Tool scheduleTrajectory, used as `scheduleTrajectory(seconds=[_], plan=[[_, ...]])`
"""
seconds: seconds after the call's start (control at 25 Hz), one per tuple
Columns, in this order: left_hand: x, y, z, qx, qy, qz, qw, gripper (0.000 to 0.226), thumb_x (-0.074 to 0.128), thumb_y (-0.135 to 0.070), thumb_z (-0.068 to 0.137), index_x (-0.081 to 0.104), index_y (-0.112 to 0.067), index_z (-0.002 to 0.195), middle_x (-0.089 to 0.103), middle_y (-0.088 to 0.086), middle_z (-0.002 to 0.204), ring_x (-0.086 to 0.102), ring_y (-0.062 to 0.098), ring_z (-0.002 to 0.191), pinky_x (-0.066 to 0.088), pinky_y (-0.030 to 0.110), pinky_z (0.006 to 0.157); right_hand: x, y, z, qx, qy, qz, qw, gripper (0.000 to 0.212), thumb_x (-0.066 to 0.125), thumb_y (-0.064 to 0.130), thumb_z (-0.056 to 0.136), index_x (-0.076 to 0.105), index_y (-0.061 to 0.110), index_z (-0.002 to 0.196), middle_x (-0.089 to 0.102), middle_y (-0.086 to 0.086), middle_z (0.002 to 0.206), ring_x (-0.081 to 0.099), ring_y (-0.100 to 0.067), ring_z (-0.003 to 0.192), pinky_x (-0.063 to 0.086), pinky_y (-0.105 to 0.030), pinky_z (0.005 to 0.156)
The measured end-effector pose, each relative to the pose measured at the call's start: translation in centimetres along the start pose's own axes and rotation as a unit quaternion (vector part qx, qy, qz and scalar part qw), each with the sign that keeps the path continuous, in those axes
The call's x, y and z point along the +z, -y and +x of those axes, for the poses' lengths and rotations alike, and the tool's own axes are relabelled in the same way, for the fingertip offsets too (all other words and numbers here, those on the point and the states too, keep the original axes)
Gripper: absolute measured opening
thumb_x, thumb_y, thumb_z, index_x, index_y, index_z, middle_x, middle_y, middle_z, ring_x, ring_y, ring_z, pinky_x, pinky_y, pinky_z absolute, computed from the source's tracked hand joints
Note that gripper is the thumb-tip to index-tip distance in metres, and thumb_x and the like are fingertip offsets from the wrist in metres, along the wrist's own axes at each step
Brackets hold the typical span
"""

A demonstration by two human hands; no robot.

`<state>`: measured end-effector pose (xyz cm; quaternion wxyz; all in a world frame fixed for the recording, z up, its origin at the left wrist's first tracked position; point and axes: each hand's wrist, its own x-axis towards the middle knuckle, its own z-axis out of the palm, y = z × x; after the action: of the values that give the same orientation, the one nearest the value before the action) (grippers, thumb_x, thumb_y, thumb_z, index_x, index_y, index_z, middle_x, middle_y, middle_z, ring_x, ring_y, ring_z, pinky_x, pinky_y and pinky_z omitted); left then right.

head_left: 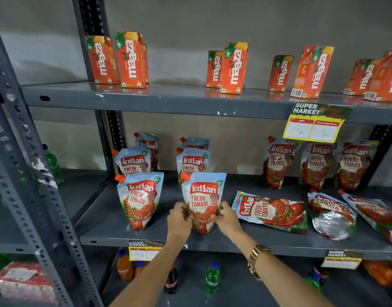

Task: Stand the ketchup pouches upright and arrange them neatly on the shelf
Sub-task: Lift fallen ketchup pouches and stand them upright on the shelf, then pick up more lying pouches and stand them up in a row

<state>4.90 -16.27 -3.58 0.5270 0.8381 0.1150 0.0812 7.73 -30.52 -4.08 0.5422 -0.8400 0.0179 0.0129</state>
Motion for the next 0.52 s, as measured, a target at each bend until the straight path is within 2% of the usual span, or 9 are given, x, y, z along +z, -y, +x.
scheduleTrajectory(seconds=[0.12,0.2,0.24,0.28,0.36,0.44,0.52], plan=[[-0.2,0.3,0.1,-0.058,0.027,0.097,0.993,0.028,0.061,-0.015,0.085,0.056,-0.003,0.11,0.064,0.015,0.115,0.06,0.031,0.107,0.05,0.039,0.09,-0.7,0.3,0.3,0.012,0.026,-0.038,0.999,0.032,0.051,-0.009,0.084,0.049,0.003,0.112,0.06,-0.015,0.123,0.056,-0.026,0.118,0.049,-0.036,0.096],[-0.2,-0.2,-0.4,-0.103,0.09,0.188,0.973,0.036,0.06,-0.026,0.081,0.059,-0.004,0.109,0.065,0.013,0.114,0.062,0.031,0.107,0.051,0.037,0.089,-1.8,0.5,0.5,0.007,-0.018,-0.064,0.998,0.031,0.048,-0.012,0.082,0.055,0.0,0.11,0.063,-0.018,0.115,0.059,-0.029,0.111,0.051,-0.037,0.088],[0.0,-0.5,-0.7,-0.115,0.131,0.194,0.965,0.036,0.059,-0.029,0.078,0.061,-0.004,0.105,0.067,0.011,0.107,0.065,0.03,0.1,0.052,0.036,0.087,-2.4,0.5,0.5,0.003,-0.053,-0.066,0.996,0.031,0.046,-0.013,0.081,0.058,0.0,0.107,0.065,-0.018,0.112,0.061,-0.03,0.107,0.052,-0.038,0.086],[0.5,-0.8,-1.0,-0.126,0.168,0.182,0.961,0.032,0.058,-0.031,0.077,0.062,-0.005,0.096,0.069,0.01,0.096,0.067,0.027,0.086,0.055,0.035,0.081,-3.1,0.5,0.4,-0.003,-0.087,-0.075,0.993,0.031,0.045,-0.014,0.081,0.061,-0.001,0.104,0.067,-0.019,0.109,0.062,-0.03,0.104,0.052,-0.037,0.086],[1.6,-2.3,-1.8,-0.161,0.249,0.161,0.941,0.023,0.056,-0.029,0.082,0.056,-0.008,0.076,0.063,0.006,0.072,0.058,0.018,0.057,0.051,0.028,0.06,-4.8,0.2,0.1,-0.017,-0.144,-0.104,0.984,0.034,0.041,-0.015,0.08,0.065,-0.001,0.1,0.068,-0.018,0.105,0.063,-0.03,0.101,0.05,-0.035,0.085],[3.3,-3.4,-2.2,-0.191,0.304,0.134,0.924,0.025,0.054,-0.03,0.089,0.053,-0.006,0.082,0.06,0.006,0.074,0.053,0.015,0.054,0.044,0.025,0.055,-6.8,-0.3,0.1,-0.025,-0.164,-0.116,0.979,0.035,0.039,-0.015,0.08,0.066,-0.002,0.098,0.069,-0.018,0.105,0.063,-0.03,0.1,0.05,-0.033,0.083],[5.4,-4.5,-2.0,-0.188,0.303,0.087,0.93,0.03,0.052,-0.028,0.091,0.053,-0.001,0.104,0.061,0.01,0.086,0.055,0.017,0.059,0.048,0.025,0.057,-9.0,-0.8,0.3,-0.027,-0.17,-0.126,0.977,0.033,0.042,-0.015,0.079,0.067,-0.001,0.096,0.07,-0.017,0.104,0.064,-0.029,0.1,0.052,-0.034,0.085]])
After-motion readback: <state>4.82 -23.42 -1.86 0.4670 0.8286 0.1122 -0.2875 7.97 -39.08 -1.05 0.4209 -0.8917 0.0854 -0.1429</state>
